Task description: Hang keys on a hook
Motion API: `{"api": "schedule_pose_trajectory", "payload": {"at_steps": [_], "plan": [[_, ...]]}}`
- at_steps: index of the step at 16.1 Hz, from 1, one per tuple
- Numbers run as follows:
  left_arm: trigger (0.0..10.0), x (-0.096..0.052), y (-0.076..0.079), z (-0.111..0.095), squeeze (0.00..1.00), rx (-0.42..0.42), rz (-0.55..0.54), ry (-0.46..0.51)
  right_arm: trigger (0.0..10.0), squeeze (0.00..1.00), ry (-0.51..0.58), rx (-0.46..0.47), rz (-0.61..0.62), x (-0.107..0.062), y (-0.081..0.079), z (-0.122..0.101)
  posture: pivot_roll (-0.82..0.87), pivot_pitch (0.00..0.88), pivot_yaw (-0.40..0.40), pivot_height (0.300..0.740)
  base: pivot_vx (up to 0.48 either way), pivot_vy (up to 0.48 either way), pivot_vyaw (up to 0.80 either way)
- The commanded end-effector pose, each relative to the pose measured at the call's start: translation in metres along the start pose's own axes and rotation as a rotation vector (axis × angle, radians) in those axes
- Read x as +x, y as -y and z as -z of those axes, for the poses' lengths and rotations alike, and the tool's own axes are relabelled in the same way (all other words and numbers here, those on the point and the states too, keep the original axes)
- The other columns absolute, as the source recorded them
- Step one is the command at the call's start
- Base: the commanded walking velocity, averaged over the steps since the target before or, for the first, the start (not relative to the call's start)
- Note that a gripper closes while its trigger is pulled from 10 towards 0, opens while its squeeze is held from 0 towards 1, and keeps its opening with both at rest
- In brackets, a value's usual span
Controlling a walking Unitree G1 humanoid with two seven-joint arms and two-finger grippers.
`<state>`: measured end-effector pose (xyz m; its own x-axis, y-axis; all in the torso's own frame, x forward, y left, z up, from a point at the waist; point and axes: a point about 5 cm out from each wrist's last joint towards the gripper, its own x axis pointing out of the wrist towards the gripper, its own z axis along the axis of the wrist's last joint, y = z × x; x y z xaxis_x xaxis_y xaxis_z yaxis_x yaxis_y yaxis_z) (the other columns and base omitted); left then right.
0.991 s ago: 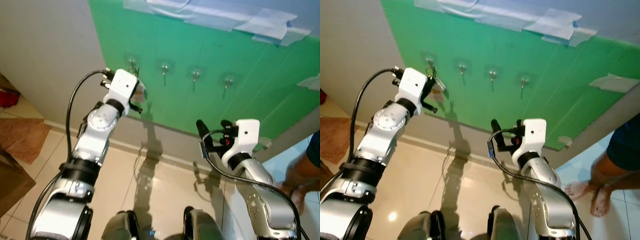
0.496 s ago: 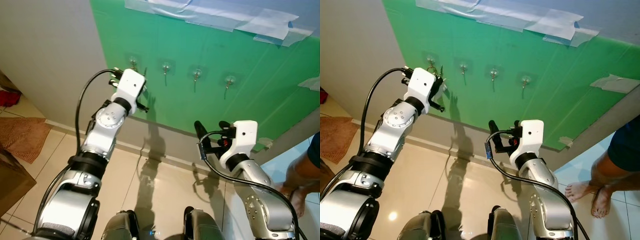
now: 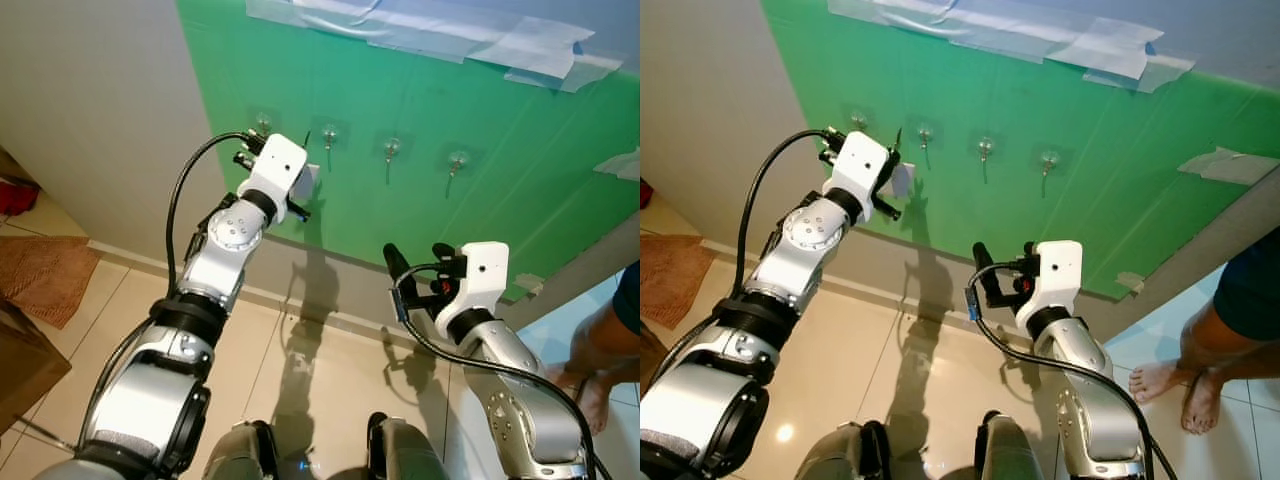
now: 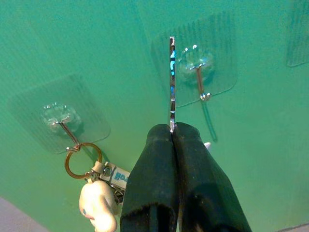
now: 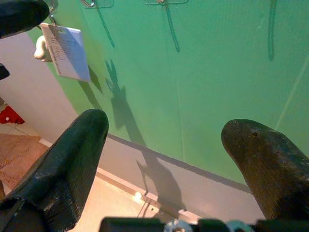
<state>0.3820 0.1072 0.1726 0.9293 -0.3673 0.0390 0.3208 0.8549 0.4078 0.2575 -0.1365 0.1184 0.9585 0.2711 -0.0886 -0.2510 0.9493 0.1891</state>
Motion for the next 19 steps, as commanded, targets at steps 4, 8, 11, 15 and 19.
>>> {"api": "schedule_pose_trajectory", "payload": {"at_steps": [4, 8, 11, 15, 19], "plan": [[0.0, 0.006, 0.004, -0.004, 0.0, 0.025, 0.001, 0.007, 10.0, 0.0, -0.005, -0.009, 0.0, -0.005, 0.0, -0.002, -0.23, 0.189, 0.005, 0.71, 0.0, 0.0, 0.0], [0.0, 0.012, 0.005, -0.004, 0.0, 0.042, 0.003, -0.008, 10.0, 0.0, -0.003, -0.011, 0.011, -0.008, 0.001, -0.003, -0.26, 0.192, 0.018, 0.71, 0.0, 0.0, 0.0], [0.0, 0.016, 0.002, -0.006, 0.0, 0.057, -0.003, -0.017, 10.0, 0.0, 0.0, -0.008, 0.029, -0.014, 0.001, -0.002, -0.28, 0.189, 0.036, 0.71, 0.0, 0.0, 0.0], [0.0, 0.02, 0.004, -0.007, 0.0, 0.067, 0.005, -0.03, 10.0, 0.0, -0.002, -0.005, 0.036, -0.022, -0.001, -0.001, -0.31, 0.186, 0.048, 0.71, 0.0, 0.0, 0.0], [0.0, 0.023, 0.011, -0.012, 0.0, 0.022, 0.028, -0.002, 10.0, 0.0, -0.009, -0.008, 0.054, -0.029, 0.0, 0.0, -0.33, 0.182, 0.057, 0.71, 0.068, 0.0, 0.0]]}}
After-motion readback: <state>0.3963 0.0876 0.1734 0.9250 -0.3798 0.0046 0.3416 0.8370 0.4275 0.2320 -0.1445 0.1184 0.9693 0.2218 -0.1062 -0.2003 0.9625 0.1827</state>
